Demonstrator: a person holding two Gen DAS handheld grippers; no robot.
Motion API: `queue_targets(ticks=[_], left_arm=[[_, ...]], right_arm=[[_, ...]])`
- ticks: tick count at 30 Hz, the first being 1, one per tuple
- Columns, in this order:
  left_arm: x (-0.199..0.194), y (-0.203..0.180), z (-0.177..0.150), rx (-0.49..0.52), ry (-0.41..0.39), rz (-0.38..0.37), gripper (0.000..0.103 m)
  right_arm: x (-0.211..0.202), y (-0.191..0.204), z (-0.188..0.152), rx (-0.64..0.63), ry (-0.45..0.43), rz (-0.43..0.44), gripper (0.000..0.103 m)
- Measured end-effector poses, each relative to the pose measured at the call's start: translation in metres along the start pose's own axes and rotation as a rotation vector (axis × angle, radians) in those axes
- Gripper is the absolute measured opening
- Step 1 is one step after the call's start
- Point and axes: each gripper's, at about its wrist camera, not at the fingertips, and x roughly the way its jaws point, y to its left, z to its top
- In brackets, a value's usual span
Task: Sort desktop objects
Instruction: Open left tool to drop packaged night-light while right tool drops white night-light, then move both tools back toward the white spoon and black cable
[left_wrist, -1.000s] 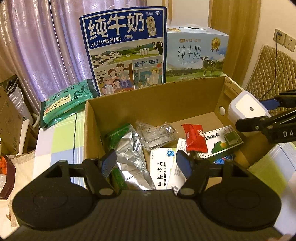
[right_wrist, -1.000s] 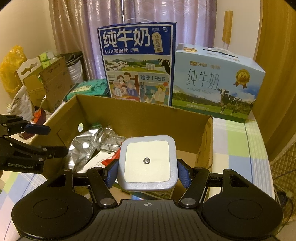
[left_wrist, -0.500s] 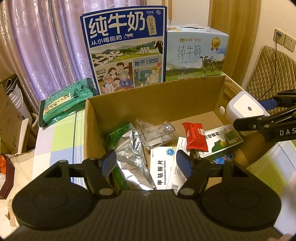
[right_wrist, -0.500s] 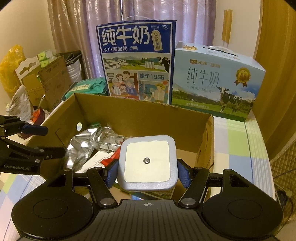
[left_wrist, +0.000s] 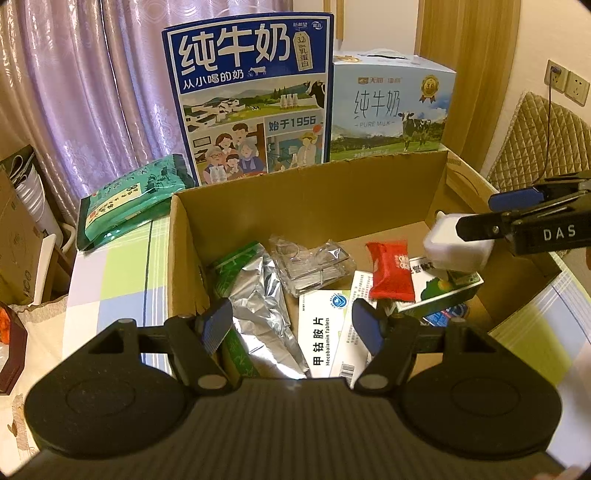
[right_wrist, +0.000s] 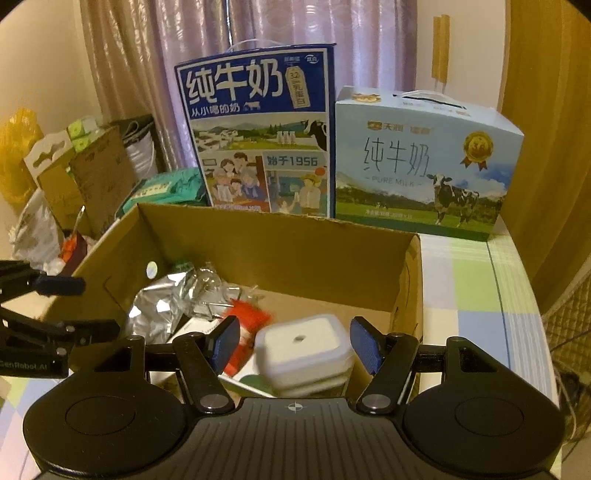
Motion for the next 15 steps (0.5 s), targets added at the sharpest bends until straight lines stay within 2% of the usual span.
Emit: queue_targets(ticks=[6, 10, 15], left_arm=[[-0.011, 0.000, -0.004, -0.007, -0.013, -0.007, 0.067], [-0.025, -0.004, -0.010, -0.011, -0.025, -0.014, 0.067], [-0.046, -0.011, -0.022, -0.022, -0.039, -0.023, 0.067]], right_arm=[[-0.009, -0.006, -0.007, 0.028, 0.001, -0.007, 0.065], [-0.022, -0.008, -0.018, 0.043, -0.001, -0.011, 0.073], [-0.042, -0.007, -0.037, 0.059, 0.002, -0.007, 0.075]])
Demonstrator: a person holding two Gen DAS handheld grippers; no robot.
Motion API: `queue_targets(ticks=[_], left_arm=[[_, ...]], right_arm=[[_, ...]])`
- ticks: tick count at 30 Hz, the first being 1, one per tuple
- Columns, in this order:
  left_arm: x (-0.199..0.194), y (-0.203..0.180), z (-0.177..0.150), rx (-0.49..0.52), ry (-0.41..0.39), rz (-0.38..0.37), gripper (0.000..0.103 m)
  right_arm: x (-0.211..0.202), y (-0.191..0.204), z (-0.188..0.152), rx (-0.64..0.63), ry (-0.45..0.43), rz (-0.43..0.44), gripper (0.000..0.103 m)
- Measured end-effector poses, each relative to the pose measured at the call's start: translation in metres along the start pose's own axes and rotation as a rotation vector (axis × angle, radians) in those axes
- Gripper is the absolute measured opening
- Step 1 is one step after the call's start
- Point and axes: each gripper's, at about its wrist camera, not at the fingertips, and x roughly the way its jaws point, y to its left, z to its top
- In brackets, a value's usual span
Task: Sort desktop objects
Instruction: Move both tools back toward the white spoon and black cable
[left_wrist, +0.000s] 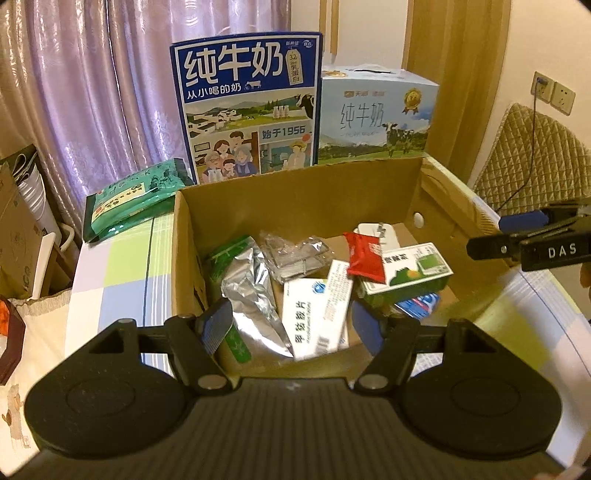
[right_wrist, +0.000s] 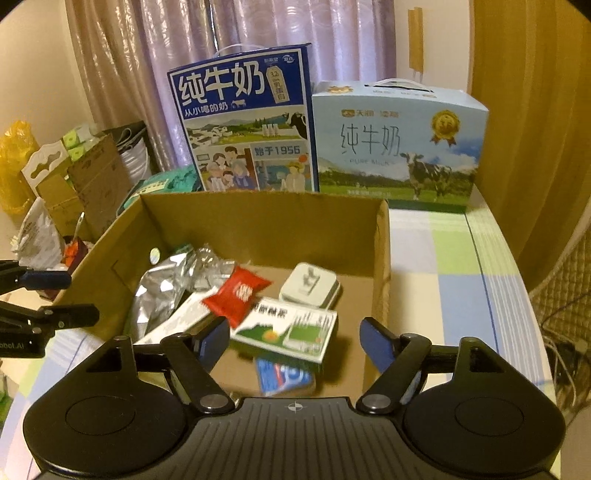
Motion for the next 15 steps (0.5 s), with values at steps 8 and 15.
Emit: queue_targets(ticks=[8, 15], left_arm=[[-0.040, -0.010, -0.023, -0.023, -0.007, -0.002, 0.067], [-0.075, -0.026, -0.053, -0.024, 0.007, -0.003, 0.069]], right_arm=[[-0.039, 0.008, -0.030, 0.012, 0.010, 0.009, 0.081], [-0.075, 0.020, -0.059, 0.008, 0.023, 0.032, 0.088]])
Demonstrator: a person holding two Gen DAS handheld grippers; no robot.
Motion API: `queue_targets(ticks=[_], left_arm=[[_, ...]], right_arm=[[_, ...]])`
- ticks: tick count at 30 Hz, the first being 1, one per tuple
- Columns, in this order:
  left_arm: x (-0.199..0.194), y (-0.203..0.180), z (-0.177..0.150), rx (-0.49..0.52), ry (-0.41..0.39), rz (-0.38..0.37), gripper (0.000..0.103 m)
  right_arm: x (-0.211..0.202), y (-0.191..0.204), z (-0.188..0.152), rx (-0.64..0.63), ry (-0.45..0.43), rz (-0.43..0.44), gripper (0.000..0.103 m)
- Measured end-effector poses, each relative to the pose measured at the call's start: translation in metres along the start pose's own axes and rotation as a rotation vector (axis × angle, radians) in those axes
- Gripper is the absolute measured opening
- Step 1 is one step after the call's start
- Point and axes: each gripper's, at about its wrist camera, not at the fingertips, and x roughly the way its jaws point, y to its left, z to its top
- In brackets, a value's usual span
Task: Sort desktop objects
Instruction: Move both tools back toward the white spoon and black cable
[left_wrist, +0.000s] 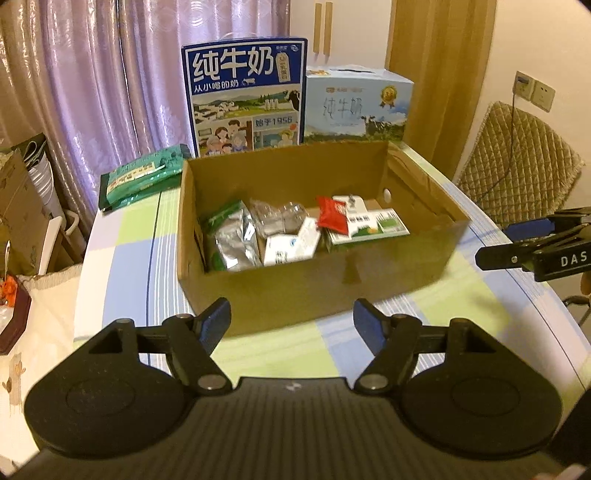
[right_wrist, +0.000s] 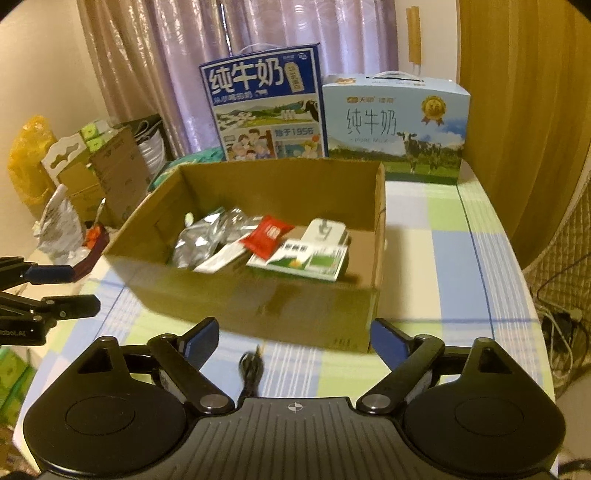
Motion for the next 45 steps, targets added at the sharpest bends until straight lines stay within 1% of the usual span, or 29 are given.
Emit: queue_targets(ticks=[2, 5, 6, 8, 10, 14, 16, 18, 23, 27, 31, 36, 41, 45], left_arm=[[-0.008, -0.004, -0.008, -0.002, 0.006, -0.001, 0.069], [-0.022, -0.010, -0.020, -0.016, 0.012, -0.014, 0.072], [-0.026, -0.013, -0.024, -0.014, 0.012, -0.016, 0.076], [-0.034, -0.020, -0.032, -0.001, 0.012, -0.013, 0.079], [-0.040, -0.027, -0.042, 0.004, 0.018, -0.017, 0.084], [-0.050, -0.038, -0.059, -0.017, 0.025, -0.050, 0.090], [-0.054, -0.045, -0.068, -0.015, 0.032, -0.062, 0.094], [-0.056, -0.050, -0.075, -0.006, 0.042, -0.070, 0.096], [-0.064, -0.059, -0.094, 0.070, 0.058, -0.080, 0.101], [-0.065, -0.062, -0.106, 0.129, 0.081, -0.118, 0.101], [-0.064, -0.066, -0.117, 0.187, 0.102, -0.137, 0.101], [-0.053, -0.076, -0.126, 0.273, 0.140, -0.182, 0.101], [-0.041, -0.083, -0.130, 0.337, 0.147, -0.236, 0.101], [-0.030, -0.086, -0.132, 0.385, 0.157, -0.263, 0.101]], right_arm=[[-0.008, 0.004, -0.011, -0.009, 0.009, 0.007, 0.093], [-0.018, 0.009, -0.026, -0.029, 0.022, 0.005, 0.098], [-0.020, 0.009, -0.030, -0.030, 0.025, 0.001, 0.098], [-0.027, 0.010, -0.039, -0.023, 0.033, 0.001, 0.101], [-0.033, 0.010, -0.046, -0.014, 0.036, 0.004, 0.101], [-0.046, 0.008, -0.059, 0.041, 0.042, 0.022, 0.101], [-0.052, 0.008, -0.067, 0.057, 0.045, 0.031, 0.101], [-0.057, 0.008, -0.075, 0.070, 0.056, 0.039, 0.101], [-0.072, 0.004, -0.097, 0.093, 0.063, 0.034, 0.101], [-0.083, -0.003, -0.113, 0.111, 0.054, 0.016, 0.101], [-0.088, -0.008, -0.124, 0.127, 0.055, 0.009, 0.101], [-0.086, -0.005, -0.133, 0.113, 0.069, 0.014, 0.101], [-0.081, -0.001, -0.137, 0.092, 0.077, 0.026, 0.101], [-0.074, 0.003, -0.139, 0.069, 0.085, 0.028, 0.101]])
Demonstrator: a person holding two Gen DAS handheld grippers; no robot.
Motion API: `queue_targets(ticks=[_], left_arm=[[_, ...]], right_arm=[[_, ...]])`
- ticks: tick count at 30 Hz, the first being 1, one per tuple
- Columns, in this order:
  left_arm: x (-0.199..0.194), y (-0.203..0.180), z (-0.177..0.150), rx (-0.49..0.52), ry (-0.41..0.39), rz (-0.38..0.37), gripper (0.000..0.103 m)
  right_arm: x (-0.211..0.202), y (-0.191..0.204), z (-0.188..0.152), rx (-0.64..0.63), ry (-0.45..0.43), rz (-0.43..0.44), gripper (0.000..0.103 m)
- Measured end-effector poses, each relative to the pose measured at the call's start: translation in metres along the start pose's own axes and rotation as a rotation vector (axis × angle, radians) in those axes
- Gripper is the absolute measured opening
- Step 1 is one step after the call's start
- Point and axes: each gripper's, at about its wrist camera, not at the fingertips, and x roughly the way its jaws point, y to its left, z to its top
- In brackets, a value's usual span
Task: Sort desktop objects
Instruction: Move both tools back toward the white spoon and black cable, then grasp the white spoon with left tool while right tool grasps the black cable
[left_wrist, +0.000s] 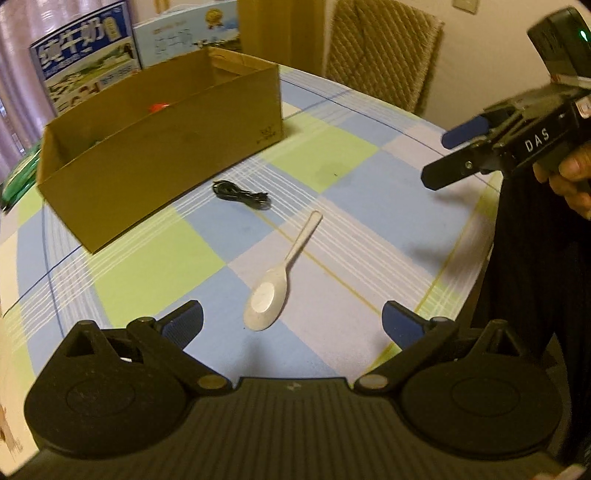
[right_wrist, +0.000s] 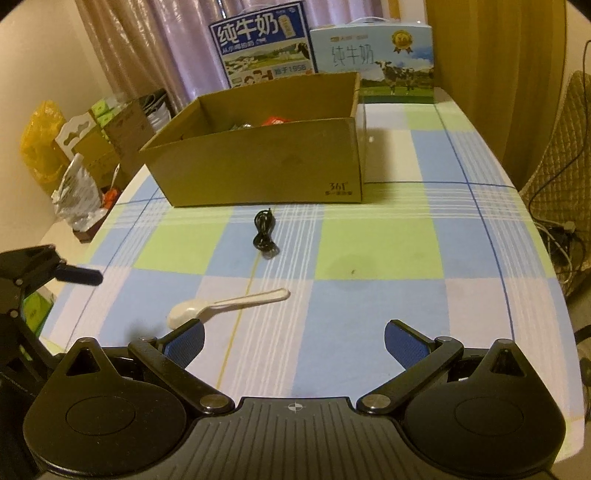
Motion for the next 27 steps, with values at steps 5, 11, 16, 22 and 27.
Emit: queue_targets(ticks=[5, 11, 16, 22, 27], left_arm=[[0.017, 0.002, 0.001, 0.057, 0.032, -0.026, 0.099], [0.036, 0.008, 0.006, 0.106, 0.061, -0.068, 0.087], [0.052, 0.012, 0.011, 0.167, 0.077, -0.082, 0.080], [0.071, 0.018, 0.017, 0.213, 0.097, -0.116, 0.069], [0.084, 0.022, 0.019, 0.244, 0.117, -0.148, 0.064]], right_arm=[[0.012, 0.004, -0.003, -0.034, 0.013, -0.010, 0.101], [0.027, 0.000, -0.003, -0.042, 0.039, -0.015, 0.101], [0.037, -0.002, -0.001, -0.052, 0.056, -0.015, 0.101], [0.053, 0.000, 0.000, -0.074, 0.071, -0.009, 0.100], [0.067, 0.001, 0.002, -0.080, 0.085, -0.004, 0.100]])
